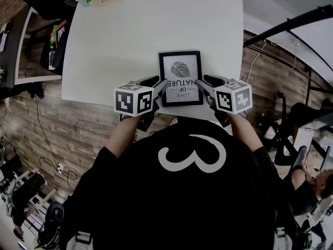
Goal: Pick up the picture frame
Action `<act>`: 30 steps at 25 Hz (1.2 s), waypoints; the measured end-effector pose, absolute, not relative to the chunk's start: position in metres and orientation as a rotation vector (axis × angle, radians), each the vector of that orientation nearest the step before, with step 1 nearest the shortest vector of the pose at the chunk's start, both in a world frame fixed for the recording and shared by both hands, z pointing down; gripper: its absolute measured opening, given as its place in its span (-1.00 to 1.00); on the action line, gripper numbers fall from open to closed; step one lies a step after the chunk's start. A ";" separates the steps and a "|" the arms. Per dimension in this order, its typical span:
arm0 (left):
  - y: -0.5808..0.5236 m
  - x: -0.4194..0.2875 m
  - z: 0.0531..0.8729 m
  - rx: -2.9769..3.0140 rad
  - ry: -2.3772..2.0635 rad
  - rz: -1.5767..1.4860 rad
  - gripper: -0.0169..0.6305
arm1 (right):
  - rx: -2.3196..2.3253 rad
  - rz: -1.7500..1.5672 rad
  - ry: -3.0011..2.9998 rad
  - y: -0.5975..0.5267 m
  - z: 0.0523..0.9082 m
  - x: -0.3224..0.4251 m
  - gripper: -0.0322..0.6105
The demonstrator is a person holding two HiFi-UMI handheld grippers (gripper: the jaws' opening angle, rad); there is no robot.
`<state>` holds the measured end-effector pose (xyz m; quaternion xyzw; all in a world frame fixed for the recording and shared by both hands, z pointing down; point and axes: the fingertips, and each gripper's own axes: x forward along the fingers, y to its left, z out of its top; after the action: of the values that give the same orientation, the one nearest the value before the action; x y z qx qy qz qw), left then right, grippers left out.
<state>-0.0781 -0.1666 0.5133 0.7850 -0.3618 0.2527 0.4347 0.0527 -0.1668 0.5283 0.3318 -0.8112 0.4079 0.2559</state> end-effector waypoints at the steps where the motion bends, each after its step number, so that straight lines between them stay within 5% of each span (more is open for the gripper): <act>1: -0.166 -0.078 0.515 1.949 -0.901 0.632 -0.54 | 0.902 1.110 -2.198 -0.167 0.530 0.052 -0.47; 30: -0.168 -0.082 0.544 1.888 -0.964 0.687 -0.59 | 0.968 1.082 -2.127 -0.171 0.545 0.050 -0.53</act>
<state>-0.0817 -0.1680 0.5438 0.7606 -0.3882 0.2765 0.4408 0.0505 -0.1712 0.5446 0.3610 -0.7930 0.4034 0.2794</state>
